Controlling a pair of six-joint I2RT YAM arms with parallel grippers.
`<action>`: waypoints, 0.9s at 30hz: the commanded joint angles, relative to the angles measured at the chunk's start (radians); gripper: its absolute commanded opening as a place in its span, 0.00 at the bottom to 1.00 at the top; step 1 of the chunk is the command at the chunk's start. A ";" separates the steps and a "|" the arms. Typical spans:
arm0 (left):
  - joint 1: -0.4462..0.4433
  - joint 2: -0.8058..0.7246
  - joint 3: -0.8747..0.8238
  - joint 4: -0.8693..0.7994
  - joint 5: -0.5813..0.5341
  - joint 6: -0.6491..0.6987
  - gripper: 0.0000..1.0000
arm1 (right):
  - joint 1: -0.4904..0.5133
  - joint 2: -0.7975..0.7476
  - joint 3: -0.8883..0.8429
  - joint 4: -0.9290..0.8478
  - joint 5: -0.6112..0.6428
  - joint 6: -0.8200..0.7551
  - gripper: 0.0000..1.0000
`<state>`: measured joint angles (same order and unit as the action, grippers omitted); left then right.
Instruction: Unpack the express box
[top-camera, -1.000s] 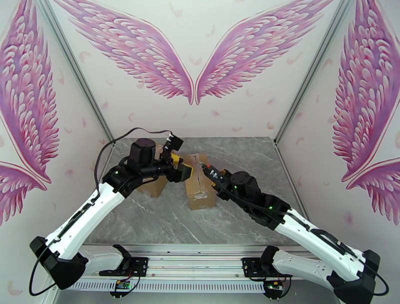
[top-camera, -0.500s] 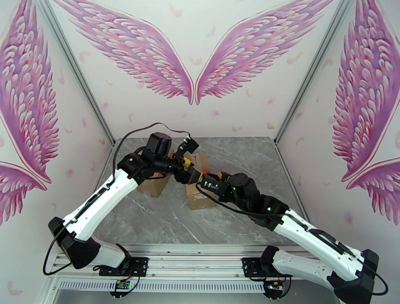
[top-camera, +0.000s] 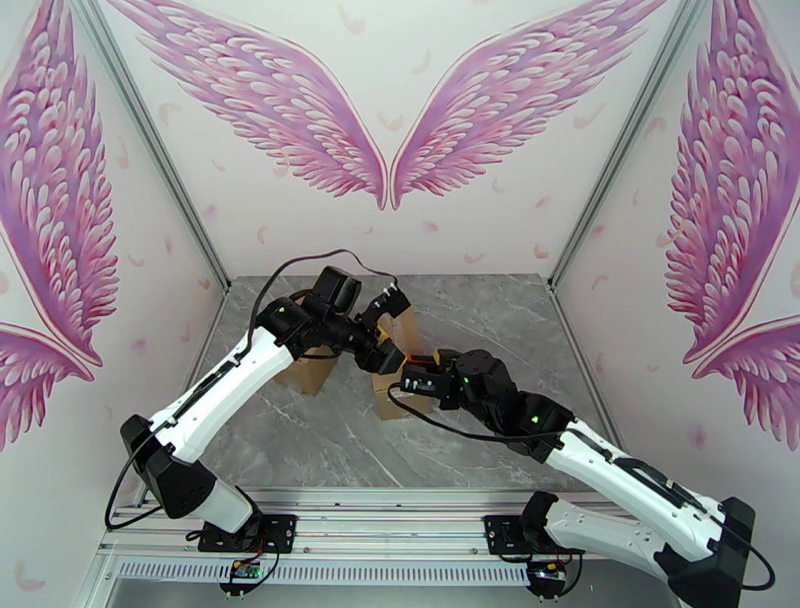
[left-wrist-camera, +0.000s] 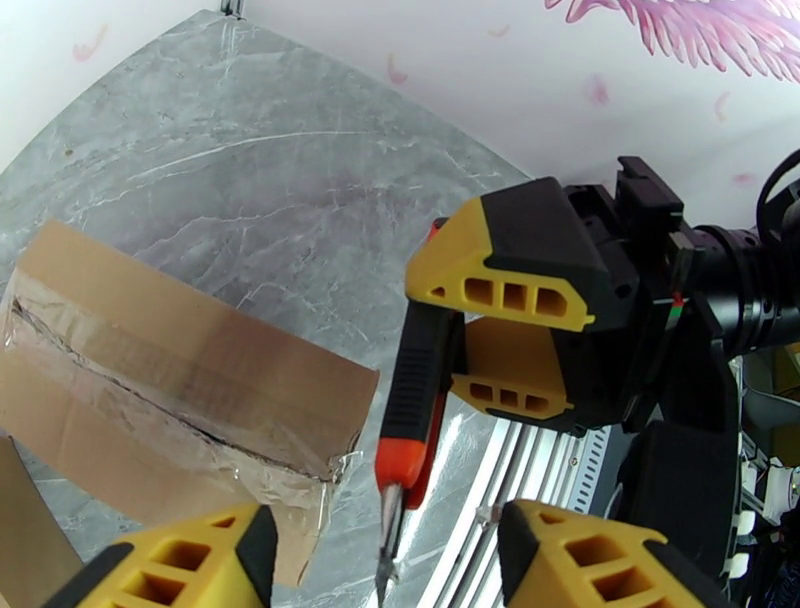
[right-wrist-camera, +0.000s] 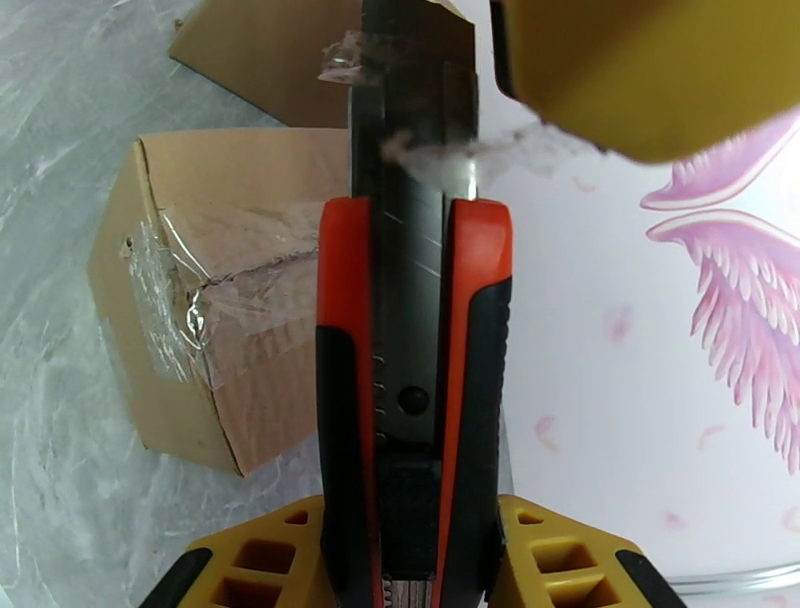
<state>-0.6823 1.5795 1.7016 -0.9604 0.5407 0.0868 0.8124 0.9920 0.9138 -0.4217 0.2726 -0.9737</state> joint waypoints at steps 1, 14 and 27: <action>-0.008 0.015 0.048 -0.053 -0.004 0.029 0.61 | 0.007 -0.039 -0.029 0.092 -0.042 -0.066 0.16; -0.030 0.049 0.077 -0.112 0.040 0.039 0.57 | 0.007 -0.060 -0.108 0.234 -0.018 -0.170 0.16; -0.040 0.104 0.110 -0.125 0.007 0.050 0.47 | 0.008 -0.046 -0.114 0.273 -0.047 -0.240 0.19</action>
<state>-0.7151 1.6562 1.7615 -1.0641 0.5491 0.1215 0.8127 0.9371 0.7979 -0.1860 0.2379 -1.1839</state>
